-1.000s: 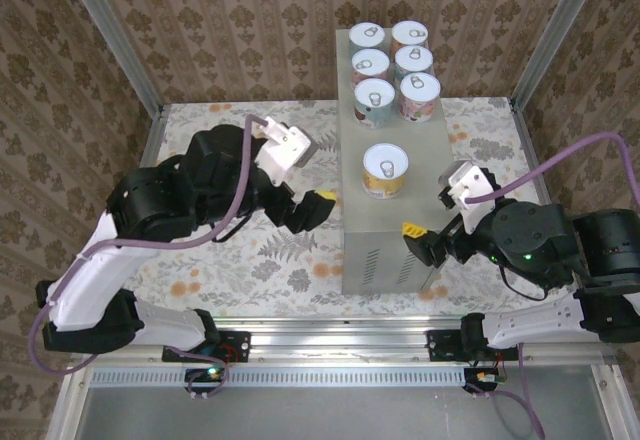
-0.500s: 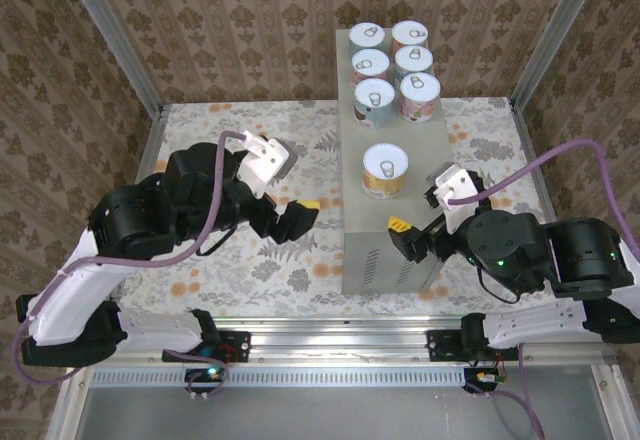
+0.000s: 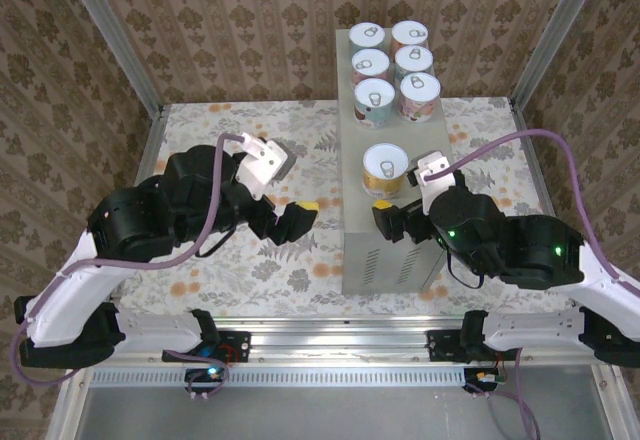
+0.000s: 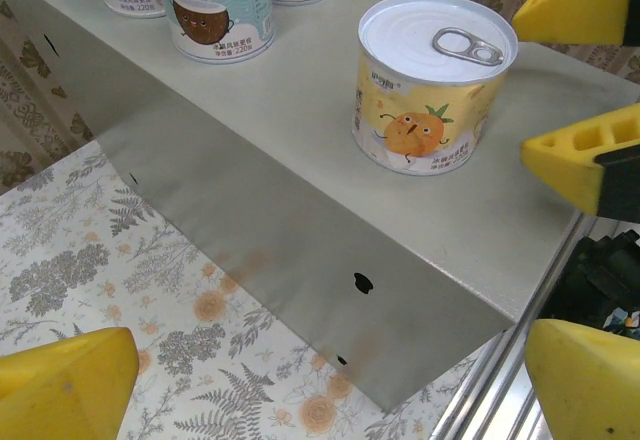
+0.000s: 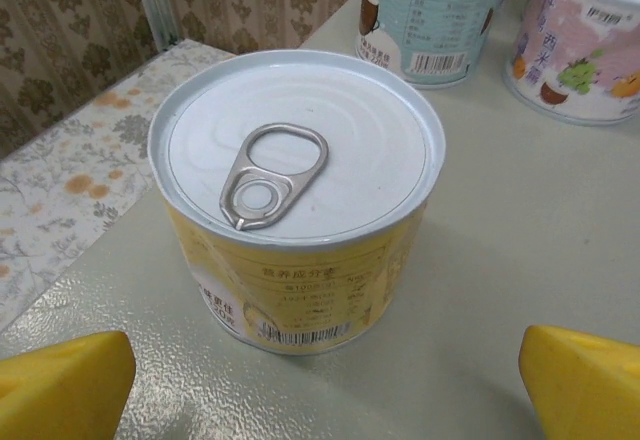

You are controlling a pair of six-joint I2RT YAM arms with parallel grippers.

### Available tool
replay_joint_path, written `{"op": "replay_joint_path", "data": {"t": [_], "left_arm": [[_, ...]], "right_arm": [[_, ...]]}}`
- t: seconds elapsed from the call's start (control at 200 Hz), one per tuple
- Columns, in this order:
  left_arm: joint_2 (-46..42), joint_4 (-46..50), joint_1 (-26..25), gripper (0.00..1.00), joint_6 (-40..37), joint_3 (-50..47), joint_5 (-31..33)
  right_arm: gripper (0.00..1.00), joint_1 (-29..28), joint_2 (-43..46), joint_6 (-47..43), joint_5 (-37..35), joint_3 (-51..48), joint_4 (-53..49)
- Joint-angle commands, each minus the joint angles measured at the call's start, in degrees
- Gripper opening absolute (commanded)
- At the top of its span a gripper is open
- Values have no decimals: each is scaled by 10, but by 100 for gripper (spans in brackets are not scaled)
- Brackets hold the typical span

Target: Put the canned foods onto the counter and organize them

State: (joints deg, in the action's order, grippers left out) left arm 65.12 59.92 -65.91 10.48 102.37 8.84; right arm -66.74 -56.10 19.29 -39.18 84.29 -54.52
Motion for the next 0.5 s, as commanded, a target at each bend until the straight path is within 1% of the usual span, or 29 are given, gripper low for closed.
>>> {"op": "replay_joint_path", "data": {"t": [0.0, 0.32, 0.495], "left_arm": [[-7, -13, 4, 100, 3, -6, -1], [-4, -24, 15, 100, 0, -12, -11], [-4, -30, 30, 100, 1, -22, -24]], "right_arm": [[100, 19, 23, -12, 55, -26, 82], [99, 84, 17, -38, 117, -51, 133], [98, 107, 6, -53, 138, -58, 157]]}}
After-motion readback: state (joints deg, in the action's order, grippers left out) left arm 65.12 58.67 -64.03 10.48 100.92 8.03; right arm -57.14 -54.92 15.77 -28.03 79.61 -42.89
